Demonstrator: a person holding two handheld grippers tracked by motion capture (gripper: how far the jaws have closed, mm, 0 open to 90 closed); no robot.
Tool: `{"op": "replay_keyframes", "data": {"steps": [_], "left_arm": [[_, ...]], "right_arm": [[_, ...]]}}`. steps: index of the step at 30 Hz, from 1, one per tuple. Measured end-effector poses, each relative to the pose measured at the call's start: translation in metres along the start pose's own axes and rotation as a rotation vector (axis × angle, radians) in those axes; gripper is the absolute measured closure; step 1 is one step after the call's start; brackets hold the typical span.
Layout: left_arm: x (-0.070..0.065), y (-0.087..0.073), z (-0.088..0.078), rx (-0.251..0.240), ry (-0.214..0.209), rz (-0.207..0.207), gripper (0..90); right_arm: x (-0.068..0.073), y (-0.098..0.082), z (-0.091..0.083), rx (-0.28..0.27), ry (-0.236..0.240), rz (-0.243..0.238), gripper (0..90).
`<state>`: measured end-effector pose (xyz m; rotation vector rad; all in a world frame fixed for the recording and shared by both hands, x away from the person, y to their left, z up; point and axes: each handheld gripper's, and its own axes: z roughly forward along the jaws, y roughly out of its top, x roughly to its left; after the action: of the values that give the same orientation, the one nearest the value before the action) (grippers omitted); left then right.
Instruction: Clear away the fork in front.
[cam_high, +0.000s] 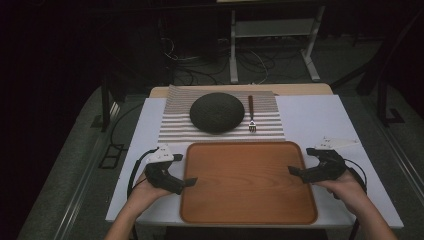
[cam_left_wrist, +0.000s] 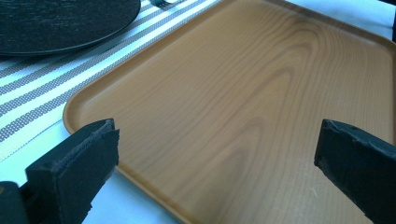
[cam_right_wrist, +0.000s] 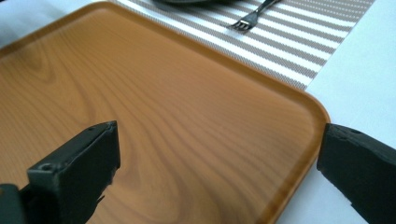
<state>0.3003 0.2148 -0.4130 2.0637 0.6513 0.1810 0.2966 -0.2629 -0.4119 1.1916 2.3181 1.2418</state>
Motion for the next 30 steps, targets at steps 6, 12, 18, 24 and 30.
{"op": "replay_keyframes", "data": {"steps": [6, 12, 18, 24, 30], "left_arm": [[0.000, 0.000, 0.000, 0.004, 0.002, 0.007, 0.0], [-0.001, -0.001, 0.001, 0.008, 0.001, 0.009, 0.0], [-0.001, -0.001, 0.001, 0.006, 0.001, 0.014, 0.0], [0.000, -0.001, 0.000, -0.006, 0.000, 0.009, 0.0], [0.001, 0.000, -0.002, -0.011, -0.001, 0.008, 0.0]], "right_arm": [[-0.003, 0.007, 0.003, -0.009, 0.004, 0.014, 0.0], [-0.005, 0.014, 0.009, -0.016, 0.007, 0.009, 0.0], [-0.004, 0.019, 0.014, -0.004, 0.005, 0.005, 0.0], [-0.004, 0.028, 0.020, -0.007, -0.007, 0.000, 0.9], [-0.004, 0.036, 0.027, 0.006, -0.025, -0.002, 4.3]]}}
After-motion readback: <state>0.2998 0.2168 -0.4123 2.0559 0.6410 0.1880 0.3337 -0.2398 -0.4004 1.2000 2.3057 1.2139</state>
